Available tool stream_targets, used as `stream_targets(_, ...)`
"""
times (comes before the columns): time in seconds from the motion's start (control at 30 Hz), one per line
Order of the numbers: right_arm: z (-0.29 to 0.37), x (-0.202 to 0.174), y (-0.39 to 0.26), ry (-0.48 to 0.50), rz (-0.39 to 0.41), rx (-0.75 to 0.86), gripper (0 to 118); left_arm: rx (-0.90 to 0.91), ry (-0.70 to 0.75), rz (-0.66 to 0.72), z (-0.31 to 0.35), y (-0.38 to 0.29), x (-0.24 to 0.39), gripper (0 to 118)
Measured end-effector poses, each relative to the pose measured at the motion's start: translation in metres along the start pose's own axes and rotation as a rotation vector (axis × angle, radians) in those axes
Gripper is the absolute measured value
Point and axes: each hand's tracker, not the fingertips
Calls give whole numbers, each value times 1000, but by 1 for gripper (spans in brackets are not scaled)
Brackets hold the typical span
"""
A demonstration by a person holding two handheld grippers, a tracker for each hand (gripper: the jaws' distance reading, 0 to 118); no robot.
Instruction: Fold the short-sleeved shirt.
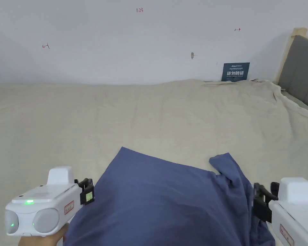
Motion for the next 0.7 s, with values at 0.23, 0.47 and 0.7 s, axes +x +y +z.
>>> stream_targets(0.23, -31, 8, 7, -21, 7, 6, 0, -44, -78, -35, -70, 38, 22, 0)
stream_targets(0.47, -70, 20, 12, -39, -26, -13, 0, -170, -90, -100, -191, 85, 27, 0)
stream_targets(0.7, -108, 26, 12, -54, -40, -49, 0, -300, -121, -65, -299, 114, 22, 18)
